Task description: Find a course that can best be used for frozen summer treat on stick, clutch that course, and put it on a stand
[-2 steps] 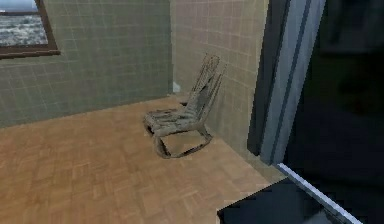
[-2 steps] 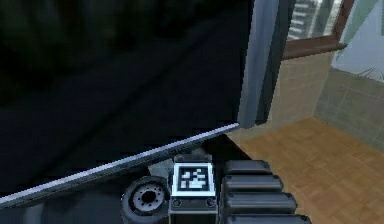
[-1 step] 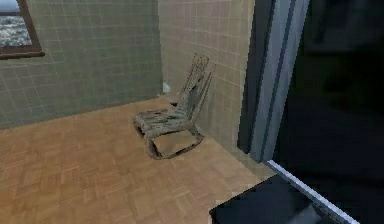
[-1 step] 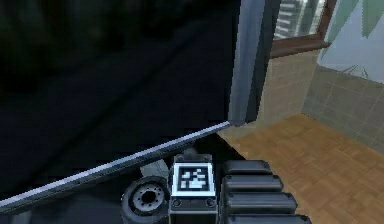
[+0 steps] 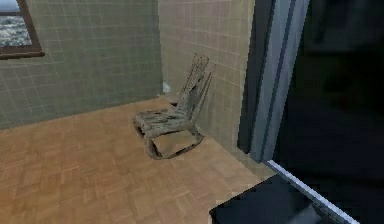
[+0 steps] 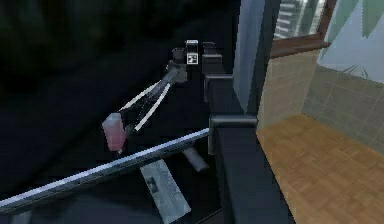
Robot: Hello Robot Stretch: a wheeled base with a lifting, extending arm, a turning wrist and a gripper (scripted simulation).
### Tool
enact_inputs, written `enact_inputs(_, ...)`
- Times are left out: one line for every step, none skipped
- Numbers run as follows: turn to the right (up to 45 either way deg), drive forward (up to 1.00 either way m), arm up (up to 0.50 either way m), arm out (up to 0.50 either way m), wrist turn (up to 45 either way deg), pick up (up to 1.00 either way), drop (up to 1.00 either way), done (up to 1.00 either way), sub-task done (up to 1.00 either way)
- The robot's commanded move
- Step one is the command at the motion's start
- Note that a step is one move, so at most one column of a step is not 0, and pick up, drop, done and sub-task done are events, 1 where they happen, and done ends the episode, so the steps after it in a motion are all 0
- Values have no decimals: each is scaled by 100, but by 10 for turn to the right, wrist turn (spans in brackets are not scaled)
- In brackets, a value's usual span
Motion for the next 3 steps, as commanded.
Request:
enact_inputs(0,0,0,0,390,0,0,0,0)
enact_inputs(0,0,0,0,390,0,0,0,0)
enact_inputs(0,0,0,0,0,0,100,0,0)
